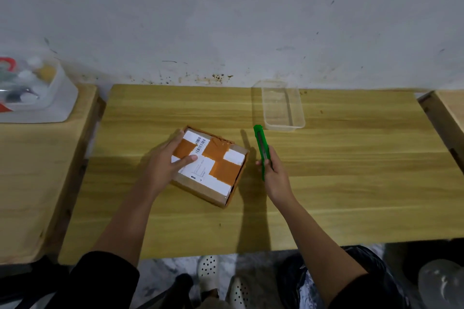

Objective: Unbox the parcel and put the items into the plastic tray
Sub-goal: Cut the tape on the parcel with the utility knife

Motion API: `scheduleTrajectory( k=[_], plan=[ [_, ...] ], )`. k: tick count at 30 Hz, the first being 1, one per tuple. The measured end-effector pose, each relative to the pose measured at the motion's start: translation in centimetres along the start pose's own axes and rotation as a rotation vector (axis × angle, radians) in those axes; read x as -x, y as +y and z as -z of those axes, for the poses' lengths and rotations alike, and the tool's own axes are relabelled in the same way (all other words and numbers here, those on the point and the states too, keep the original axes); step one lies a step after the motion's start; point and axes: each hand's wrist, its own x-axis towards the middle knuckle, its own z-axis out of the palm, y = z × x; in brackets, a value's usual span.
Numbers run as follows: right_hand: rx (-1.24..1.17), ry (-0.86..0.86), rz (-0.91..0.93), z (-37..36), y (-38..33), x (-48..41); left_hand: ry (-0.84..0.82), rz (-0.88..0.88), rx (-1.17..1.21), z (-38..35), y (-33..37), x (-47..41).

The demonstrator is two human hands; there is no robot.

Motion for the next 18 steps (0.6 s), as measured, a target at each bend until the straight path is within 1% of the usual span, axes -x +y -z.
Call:
scheduleTrajectory(
  k=[3, 7, 9, 11, 14, 18],
  plan=[
    [0.003, -0.011, 0.0, -1.7, -1.0, -1.9, 0.096, 0.014, -0.136, 0.9, -0.5, -2.4],
    [0.119, 0.007, 0.015, -4.1, -1.5, -5.5, 0.202, 0.156, -0.308, 1.1, 0.0, -5.6],
    [0.18, 0.028, 0.017, -5.3, -1.9, -7.6, 0.236, 0.259, -0.271, 1.0, 0.6, -7.2],
    [0.198, 0.061, 0.015, -6.3, -2.4, -9.3, 0.23, 0.301, -0.174, 1.0, 0.8, -8.8],
    [0.198, 0.131, -0.002, -7.2, -3.2, -11.5, 0.169, 0.197, -0.195, 1.5, 0.5, -11.0],
    [0.247, 0.195, 0.062, -7.9, -3.9, -12.9, 0.06, 0.068, -0.14, 2.9, -0.4, -13.1]
  ],
)
